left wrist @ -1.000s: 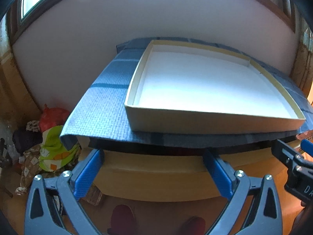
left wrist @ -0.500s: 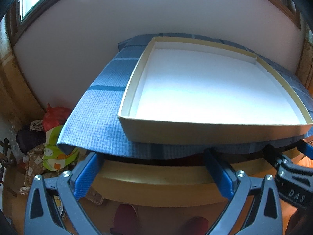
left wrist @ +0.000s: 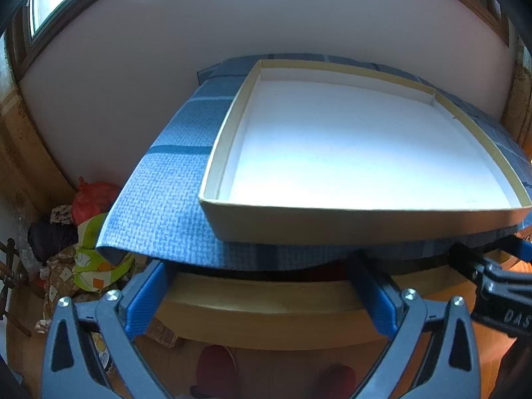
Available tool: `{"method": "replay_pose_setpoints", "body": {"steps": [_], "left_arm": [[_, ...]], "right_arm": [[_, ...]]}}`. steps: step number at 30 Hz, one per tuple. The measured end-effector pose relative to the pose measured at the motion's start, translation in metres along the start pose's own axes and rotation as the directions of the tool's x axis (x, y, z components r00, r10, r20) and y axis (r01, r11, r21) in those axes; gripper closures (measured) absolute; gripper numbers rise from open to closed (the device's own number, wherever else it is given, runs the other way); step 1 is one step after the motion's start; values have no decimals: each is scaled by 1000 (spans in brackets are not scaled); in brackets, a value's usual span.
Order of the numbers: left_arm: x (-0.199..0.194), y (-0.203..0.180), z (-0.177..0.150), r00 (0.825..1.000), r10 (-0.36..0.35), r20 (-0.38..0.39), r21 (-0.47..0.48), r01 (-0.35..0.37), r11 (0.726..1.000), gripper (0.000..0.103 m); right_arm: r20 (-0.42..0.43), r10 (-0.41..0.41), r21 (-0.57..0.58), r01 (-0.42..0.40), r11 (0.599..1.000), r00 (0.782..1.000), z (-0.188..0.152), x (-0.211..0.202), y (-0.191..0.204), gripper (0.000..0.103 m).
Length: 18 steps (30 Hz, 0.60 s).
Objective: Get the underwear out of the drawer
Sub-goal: 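Move both tools toward the drawer front below the white tray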
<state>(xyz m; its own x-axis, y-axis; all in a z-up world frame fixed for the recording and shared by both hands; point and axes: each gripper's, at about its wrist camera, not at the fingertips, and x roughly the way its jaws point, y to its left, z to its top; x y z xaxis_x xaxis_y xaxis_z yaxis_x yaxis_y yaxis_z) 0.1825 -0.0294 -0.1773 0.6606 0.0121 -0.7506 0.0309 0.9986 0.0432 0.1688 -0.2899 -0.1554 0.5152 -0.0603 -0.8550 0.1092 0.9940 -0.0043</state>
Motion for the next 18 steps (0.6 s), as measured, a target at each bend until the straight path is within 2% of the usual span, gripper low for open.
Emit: {"method": "replay_pose_setpoints", "body": {"steps": [18], "left_arm": [[-1, -2, -1, 1000, 7, 4, 26, -8, 1000, 0]], "right_arm": [[-79, 0, -16, -1, 1000, 997, 9, 12, -1, 1]]}}
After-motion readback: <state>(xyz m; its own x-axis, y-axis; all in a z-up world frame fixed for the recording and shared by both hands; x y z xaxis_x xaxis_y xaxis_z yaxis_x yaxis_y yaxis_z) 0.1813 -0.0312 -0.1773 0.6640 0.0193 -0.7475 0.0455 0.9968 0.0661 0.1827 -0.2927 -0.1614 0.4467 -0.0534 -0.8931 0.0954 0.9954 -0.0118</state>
